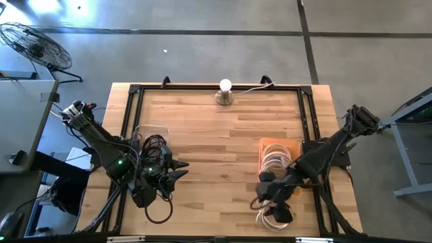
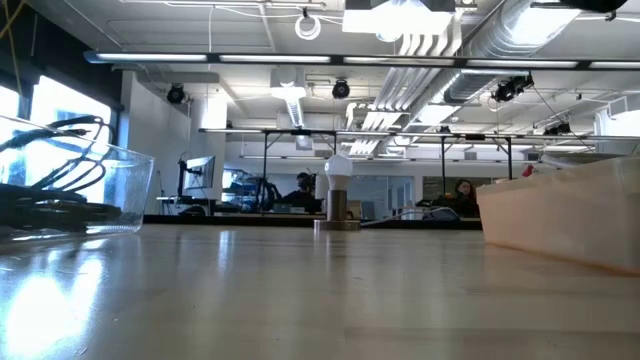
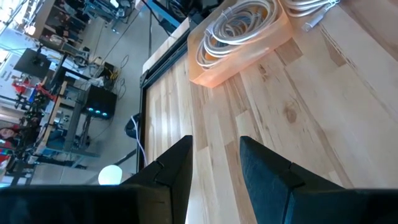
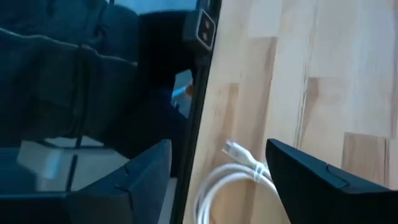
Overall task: Pick & Place USB Port
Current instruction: Put the brown HDMI cable into the orange bin
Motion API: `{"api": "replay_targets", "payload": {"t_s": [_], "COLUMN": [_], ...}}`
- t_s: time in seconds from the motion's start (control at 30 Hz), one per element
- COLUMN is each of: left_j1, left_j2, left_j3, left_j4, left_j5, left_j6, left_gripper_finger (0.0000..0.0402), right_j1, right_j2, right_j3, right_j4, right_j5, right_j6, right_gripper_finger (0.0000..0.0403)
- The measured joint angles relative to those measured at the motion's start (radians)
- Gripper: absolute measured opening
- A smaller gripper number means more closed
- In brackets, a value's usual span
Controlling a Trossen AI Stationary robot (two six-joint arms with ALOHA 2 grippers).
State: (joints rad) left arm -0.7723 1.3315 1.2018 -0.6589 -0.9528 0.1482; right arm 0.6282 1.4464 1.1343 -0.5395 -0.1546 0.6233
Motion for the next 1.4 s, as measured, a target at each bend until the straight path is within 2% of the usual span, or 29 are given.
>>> {"api": "replay_targets", "payload": {"t_s": [0.2, 0.43, 0.53, 0.63, 0.87, 1.13, 1.4], "left_j1": [0.0, 0.0, 0.0, 0.0, 0.001, 0.001, 0.001], "left_j2": [0.0, 0.008, 0.008, 0.008, 0.008, 0.008, 0.008], "left_j3": [0.0, 0.0, 0.0, 0.0, 0.0, 0.0, 0.0], "left_j4": [-0.005, -0.015, -0.024, -0.025, -0.025, -0.025, -0.025], "left_j5": [0.008, 0.024, 0.009, -0.031, -0.072, -0.104, -0.107], "left_j6": [-0.001, 0.001, 0.004, 0.025, 0.063, 0.1, 0.117], "left_gripper_finger": [0.0128, 0.0128, 0.0128, 0.0128, 0.0128, 0.0128, 0.0128], "right_j1": [0.119, 0.248, 0.267, 0.258, 0.224, 0.226, 0.237], "right_j2": [0.002, 0.099, 0.166, 0.224, 0.294, 0.301, 0.304], "right_j3": [0.0, 0.0, 0.0, 0.0, 0.0, 0.0, 0.0], "right_j4": [0.063, 0.202, 0.256, 0.265, 0.173, -0.103, -0.034], "right_j5": [0.162, 0.254, 0.236, 0.176, 0.085, 0.076, 0.101], "right_j6": [0.065, 0.147, 0.201, 0.273, 0.412, 0.626, 0.663], "right_gripper_finger": [0.0252, 0.0252, 0.0252, 0.0252, 0.0252, 0.0252, 0.0252]}}
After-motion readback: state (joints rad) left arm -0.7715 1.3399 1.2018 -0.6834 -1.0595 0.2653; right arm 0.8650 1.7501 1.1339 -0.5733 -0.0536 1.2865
